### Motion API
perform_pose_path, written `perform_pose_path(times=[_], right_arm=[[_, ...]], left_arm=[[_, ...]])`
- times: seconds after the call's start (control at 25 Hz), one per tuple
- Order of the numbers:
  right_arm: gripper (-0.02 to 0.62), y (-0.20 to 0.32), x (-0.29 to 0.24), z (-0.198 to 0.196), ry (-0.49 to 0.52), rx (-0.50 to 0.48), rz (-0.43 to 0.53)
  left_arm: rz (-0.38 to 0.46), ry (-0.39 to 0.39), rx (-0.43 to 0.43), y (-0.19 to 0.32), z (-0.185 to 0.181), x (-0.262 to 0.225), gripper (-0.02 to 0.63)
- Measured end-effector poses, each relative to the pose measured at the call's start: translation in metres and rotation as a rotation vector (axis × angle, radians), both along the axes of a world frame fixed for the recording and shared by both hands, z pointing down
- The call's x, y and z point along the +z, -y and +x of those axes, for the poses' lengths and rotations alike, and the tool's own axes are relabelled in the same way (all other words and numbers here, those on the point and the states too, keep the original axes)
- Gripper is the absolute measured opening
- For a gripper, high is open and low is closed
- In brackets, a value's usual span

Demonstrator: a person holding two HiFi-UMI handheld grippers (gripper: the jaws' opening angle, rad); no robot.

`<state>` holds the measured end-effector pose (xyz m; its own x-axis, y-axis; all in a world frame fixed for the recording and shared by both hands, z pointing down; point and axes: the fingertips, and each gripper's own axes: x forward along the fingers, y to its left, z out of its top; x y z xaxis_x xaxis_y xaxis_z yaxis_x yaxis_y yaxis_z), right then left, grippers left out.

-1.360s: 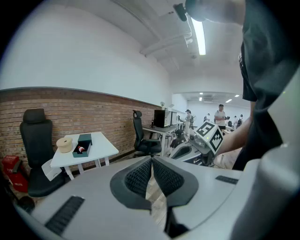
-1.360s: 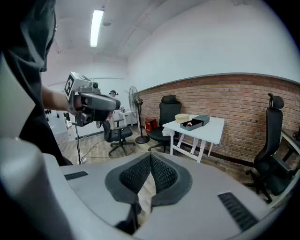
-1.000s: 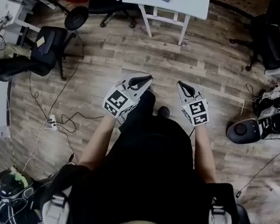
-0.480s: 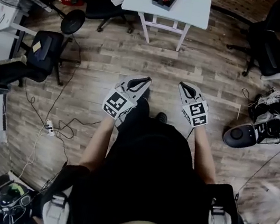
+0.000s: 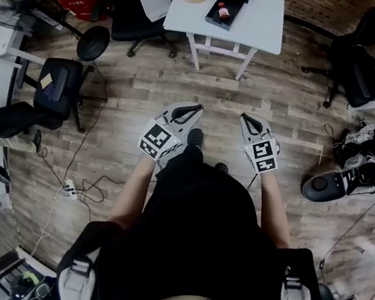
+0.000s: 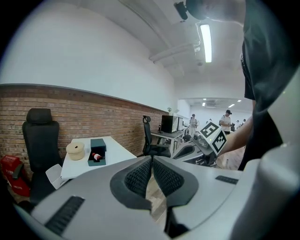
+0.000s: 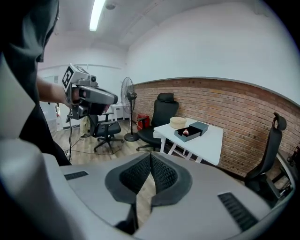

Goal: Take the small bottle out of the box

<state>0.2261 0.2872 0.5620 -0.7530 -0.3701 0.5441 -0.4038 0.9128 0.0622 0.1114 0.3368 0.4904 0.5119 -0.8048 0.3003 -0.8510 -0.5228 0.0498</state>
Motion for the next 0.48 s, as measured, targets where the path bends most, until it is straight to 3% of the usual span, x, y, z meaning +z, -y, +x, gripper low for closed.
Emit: perform_pose_path(times=[0.48], right_arm=[[-0.002,0.022,0.012,-0.049,-0.007,0.081,0.013]], left_arm=[[-0.003,-0.004,0.072,0.03,-0.058,0.014,0.031]])
